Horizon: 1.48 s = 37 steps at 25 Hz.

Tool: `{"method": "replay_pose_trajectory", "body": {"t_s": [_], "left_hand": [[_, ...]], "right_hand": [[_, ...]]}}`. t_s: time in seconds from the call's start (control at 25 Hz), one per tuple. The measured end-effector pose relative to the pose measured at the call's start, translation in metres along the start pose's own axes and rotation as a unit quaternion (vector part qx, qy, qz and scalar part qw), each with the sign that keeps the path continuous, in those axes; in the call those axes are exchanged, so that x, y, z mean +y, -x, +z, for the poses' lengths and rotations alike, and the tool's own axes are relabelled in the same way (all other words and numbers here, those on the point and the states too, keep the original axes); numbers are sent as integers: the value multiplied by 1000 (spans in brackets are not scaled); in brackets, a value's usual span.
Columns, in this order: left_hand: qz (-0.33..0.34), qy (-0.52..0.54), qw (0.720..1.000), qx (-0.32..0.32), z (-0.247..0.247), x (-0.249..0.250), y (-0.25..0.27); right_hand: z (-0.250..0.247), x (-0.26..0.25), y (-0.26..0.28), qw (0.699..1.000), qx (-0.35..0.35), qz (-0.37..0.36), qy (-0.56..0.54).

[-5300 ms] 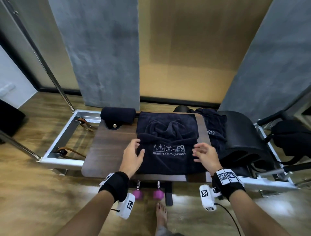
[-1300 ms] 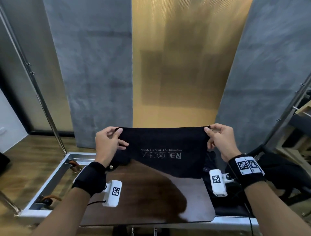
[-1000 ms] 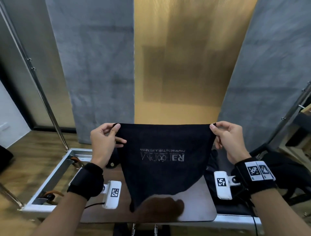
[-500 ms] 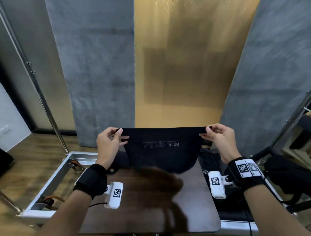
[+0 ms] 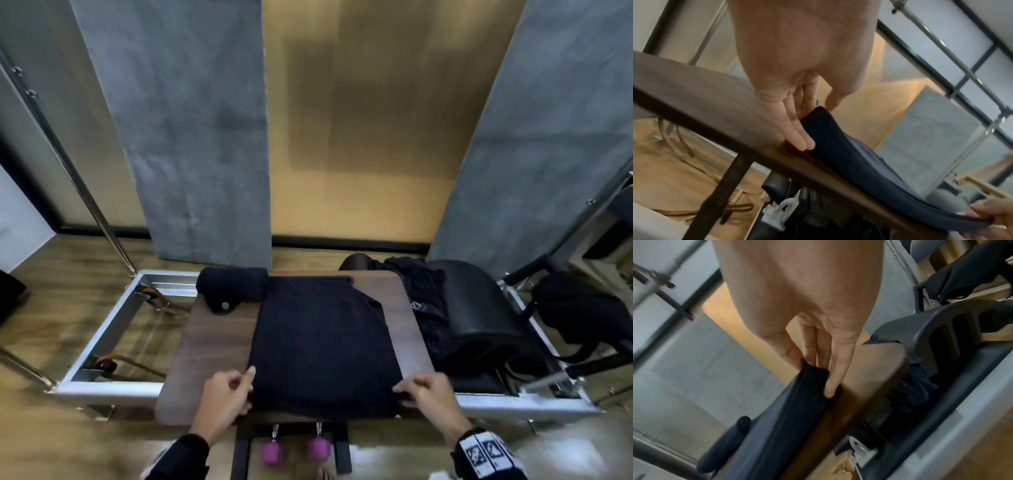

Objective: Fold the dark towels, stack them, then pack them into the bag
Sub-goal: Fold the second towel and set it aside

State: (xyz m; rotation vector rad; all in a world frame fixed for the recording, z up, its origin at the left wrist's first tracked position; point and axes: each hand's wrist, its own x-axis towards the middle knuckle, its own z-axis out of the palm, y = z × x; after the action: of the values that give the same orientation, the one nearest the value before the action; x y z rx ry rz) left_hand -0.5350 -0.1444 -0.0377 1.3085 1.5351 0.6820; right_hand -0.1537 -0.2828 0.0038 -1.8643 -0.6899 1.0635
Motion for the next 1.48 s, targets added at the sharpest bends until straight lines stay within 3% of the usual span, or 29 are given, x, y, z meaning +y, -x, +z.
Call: {"method": "replay_pose_trajectory", "body": {"t_s": [0.08, 0.2, 0.32, 0.48, 0.6, 0.72, 0.88, 0.96, 1.04, 1.12, 1.2, 1.32, 1.36, 1.48], "left_hand": [[23, -141, 990, -14, 1, -13, -2], [76, -275, 958, -1, 5, 9, -11], [147, -288, 946, 2, 28, 49, -29], [217, -215, 950, -70, 74, 95, -61], [233, -248, 931, -129, 103, 114, -91], [220, -357, 886, -199, 127, 130, -117], [153, -497, 811, -266, 141, 134, -134], [140, -514, 801, -272, 144, 133, -137], [136, -517, 800, -272, 144, 133, -138], [137, -520, 799, -269, 144, 131, -137], [136, -518, 800, -269, 145, 130, -137], [138, -517, 801, -269, 145, 130, -137], [140, -518, 800, -268, 145, 130, -137], [142, -517, 801, -267, 145, 128, -138]], "right_hand": [[-3, 14, -1, 997, -32, 37, 55], [-9, -4, -17, 995, -35, 12, 91], [-6, -36, -50, 996, -2, -33, 78], [12, -71, -102, 996, 12, -50, 73], [27, -84, -146, 993, 9, -41, 113], [36, -88, -179, 979, -2, -52, 196], [39, -86, -206, 951, -24, -97, 293], [34, -83, -217, 967, 5, -79, 241], [26, -79, -229, 984, 91, -35, 148], [20, -76, -234, 983, 149, -17, 108], [25, -77, -236, 990, 106, -13, 92], [36, -80, -236, 996, -39, 22, 72], [38, -82, -238, 996, -55, 31, 61], [36, -88, -249, 996, 70, 62, -10]]}}
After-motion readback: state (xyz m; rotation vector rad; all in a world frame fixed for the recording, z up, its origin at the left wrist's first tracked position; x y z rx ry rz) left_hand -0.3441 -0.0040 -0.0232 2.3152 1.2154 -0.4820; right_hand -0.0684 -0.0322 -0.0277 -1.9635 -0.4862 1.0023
